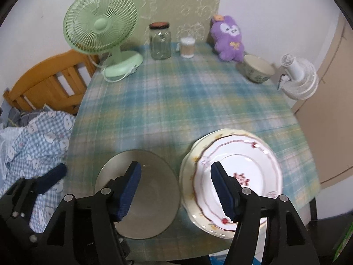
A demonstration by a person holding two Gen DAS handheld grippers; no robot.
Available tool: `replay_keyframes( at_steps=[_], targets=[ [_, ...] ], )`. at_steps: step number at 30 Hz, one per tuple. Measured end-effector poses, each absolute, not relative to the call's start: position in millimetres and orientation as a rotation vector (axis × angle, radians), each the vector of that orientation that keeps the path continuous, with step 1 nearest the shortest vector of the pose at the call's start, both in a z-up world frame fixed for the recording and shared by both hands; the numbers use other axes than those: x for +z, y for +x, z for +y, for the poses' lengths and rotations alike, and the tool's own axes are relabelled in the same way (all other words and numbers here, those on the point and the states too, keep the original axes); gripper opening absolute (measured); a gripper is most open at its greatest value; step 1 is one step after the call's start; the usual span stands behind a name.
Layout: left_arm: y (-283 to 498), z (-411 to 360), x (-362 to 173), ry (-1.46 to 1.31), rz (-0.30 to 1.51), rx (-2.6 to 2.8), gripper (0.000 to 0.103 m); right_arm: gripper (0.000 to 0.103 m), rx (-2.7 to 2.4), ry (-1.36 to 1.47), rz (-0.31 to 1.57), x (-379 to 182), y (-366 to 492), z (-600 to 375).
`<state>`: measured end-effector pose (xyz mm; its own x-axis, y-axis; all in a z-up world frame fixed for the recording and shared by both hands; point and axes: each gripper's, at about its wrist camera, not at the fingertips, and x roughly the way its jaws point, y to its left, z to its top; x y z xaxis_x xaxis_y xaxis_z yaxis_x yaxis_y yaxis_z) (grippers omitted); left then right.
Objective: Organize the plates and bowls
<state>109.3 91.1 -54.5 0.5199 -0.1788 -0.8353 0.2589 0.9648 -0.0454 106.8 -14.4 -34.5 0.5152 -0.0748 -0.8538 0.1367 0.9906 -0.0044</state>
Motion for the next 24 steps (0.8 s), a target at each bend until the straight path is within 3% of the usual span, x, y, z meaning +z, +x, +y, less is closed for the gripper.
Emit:
replay_keyframes(
  at_steps=[13,24],
  targets=[
    [109.2,60.1,-6.3,0.082,0.883,-0.298,0.09,0.069,-0.14,0.072,0.913,20.8,107.1,-50.2],
    [139.3,-5.6,8.1,0.057,0.877,-0.248,0.09,0.072,-0.113,0.064,0.909,35.9,147.9,-118.1]
  ],
)
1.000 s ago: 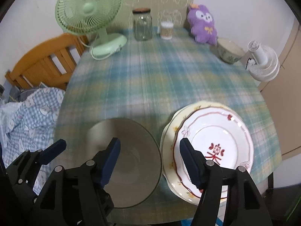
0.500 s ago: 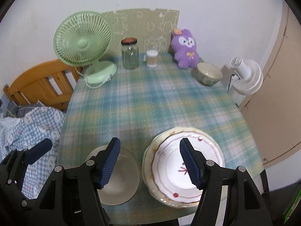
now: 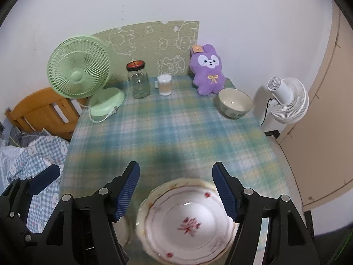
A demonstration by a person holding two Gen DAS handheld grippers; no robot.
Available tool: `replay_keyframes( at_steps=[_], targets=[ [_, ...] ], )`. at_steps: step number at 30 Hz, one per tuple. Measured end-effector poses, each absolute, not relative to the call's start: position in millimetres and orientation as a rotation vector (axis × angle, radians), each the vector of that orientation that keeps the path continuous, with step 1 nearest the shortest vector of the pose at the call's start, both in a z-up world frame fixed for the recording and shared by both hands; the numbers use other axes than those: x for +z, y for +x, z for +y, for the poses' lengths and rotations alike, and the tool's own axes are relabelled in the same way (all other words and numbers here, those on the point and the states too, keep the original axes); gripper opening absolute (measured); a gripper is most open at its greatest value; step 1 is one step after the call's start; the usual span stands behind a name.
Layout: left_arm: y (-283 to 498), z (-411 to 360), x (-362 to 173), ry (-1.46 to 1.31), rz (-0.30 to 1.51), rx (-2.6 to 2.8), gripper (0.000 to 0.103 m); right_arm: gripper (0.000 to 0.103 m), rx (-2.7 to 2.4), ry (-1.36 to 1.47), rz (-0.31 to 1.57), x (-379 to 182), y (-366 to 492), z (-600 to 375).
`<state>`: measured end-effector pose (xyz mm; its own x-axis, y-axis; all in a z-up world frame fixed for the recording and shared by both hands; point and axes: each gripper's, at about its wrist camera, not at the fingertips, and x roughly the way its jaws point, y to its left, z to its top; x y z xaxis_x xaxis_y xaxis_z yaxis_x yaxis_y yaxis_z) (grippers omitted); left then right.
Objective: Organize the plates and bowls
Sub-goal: 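Move both grippers to the cream bowl beside the purple plush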
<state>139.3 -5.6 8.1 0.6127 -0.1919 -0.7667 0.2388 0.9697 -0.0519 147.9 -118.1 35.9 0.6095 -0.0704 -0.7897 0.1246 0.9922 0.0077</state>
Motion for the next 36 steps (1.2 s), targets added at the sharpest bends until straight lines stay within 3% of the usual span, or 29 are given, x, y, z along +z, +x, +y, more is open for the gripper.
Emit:
replay_keyframes(
  at_steps=[18,36],
  targets=[
    [210.5,-130.0,10.0,0.049,0.871,-0.145,0.09,0.077,-0.043,0.043,0.907,28.8,236.3,-245.2],
    [303.2,-226.9,-31.2,0.049,0.896,-0.117,0.087,0.077,-0.043,0.057,0.927,-12.2,333.2,-340.4]
  ],
)
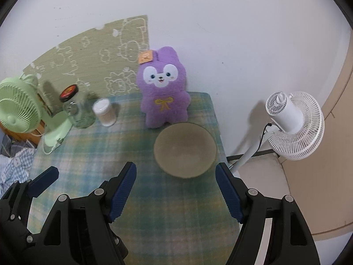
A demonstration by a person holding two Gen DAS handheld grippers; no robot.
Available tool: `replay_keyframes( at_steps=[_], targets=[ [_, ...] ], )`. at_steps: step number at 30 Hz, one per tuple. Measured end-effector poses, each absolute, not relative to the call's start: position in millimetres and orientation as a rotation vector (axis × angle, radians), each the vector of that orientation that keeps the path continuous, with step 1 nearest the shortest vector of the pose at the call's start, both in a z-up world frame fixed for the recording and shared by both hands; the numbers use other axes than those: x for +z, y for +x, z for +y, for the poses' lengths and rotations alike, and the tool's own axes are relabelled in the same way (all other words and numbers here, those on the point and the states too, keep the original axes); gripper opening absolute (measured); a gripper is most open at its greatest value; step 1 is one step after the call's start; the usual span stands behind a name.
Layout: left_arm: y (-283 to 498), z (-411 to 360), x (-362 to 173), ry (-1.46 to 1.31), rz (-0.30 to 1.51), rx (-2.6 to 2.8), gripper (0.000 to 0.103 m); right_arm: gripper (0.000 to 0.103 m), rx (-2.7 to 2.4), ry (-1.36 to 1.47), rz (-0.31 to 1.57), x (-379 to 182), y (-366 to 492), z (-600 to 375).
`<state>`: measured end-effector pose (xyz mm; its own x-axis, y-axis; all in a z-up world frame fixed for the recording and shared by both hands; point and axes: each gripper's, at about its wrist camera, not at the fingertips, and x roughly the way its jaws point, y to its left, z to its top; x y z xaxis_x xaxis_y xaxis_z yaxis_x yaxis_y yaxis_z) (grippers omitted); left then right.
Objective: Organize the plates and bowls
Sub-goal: 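Move both grippers to the cream bowl beside the purple plush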
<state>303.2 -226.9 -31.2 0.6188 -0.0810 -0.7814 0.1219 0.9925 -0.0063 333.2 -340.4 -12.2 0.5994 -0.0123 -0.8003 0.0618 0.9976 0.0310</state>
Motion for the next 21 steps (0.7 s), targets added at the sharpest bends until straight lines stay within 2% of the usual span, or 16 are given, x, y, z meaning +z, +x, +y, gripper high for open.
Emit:
replay_keyframes(
  at_steps=[12,19,21],
  targets=[
    [365.4,-270.9,-75.3,0.056,0.935,-0.174,0.068,0.077,-0.085,0.088,0.954,-54.9,386.3,-376.6],
    [392.7,-287.8,-105.6,0.058,0.983,-0.188,0.049,0.077,-0.118,0.133,0.992,-86.1,409.4,-396.6],
    [398.3,-291.9,-112.1,0.059,0.992,-0.198,0.038,0.077,-0.127,0.136,0.997,-93.1,414.7,-401.2]
  ],
)
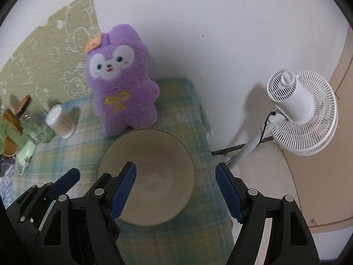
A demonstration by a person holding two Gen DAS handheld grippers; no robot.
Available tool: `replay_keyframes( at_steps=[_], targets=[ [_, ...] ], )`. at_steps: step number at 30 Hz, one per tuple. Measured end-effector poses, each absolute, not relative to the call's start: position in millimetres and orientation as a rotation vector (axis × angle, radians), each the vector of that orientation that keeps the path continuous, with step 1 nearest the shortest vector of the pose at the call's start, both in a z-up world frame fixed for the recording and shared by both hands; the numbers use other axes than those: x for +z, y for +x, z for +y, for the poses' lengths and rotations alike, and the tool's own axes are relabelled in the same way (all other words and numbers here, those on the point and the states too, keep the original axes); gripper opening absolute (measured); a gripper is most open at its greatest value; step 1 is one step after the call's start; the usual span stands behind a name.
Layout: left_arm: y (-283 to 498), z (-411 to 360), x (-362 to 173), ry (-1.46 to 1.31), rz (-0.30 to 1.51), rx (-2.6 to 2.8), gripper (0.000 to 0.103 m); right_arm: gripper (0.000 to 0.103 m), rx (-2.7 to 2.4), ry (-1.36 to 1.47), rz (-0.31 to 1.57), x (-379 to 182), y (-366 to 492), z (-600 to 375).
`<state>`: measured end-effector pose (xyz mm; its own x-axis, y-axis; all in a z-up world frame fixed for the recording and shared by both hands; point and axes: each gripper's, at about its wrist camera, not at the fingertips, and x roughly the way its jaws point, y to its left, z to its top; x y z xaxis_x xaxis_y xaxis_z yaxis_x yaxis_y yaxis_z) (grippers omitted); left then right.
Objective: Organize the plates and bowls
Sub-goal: 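Move both grippers to the cream bowl beside the purple plush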
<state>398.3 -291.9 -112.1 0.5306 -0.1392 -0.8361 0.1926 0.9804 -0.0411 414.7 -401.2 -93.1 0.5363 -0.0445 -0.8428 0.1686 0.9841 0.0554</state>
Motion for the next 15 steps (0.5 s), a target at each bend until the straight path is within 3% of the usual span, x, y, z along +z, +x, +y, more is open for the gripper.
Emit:
replay_keyframes(
  at_steps=[8,15],
  targets=[
    [417.5,-302.9,-131.0,0.067,1.024,-0.202,0.027,0.075,-0.155,0.162,1.032,-115.6,429.9,-420.4],
    [427.3,-305.6,-141.1,0.088,1.044,-0.196,0.021,0.052,-0.136,0.18,1.059,-130.8,440.7,-426.6]
  ],
)
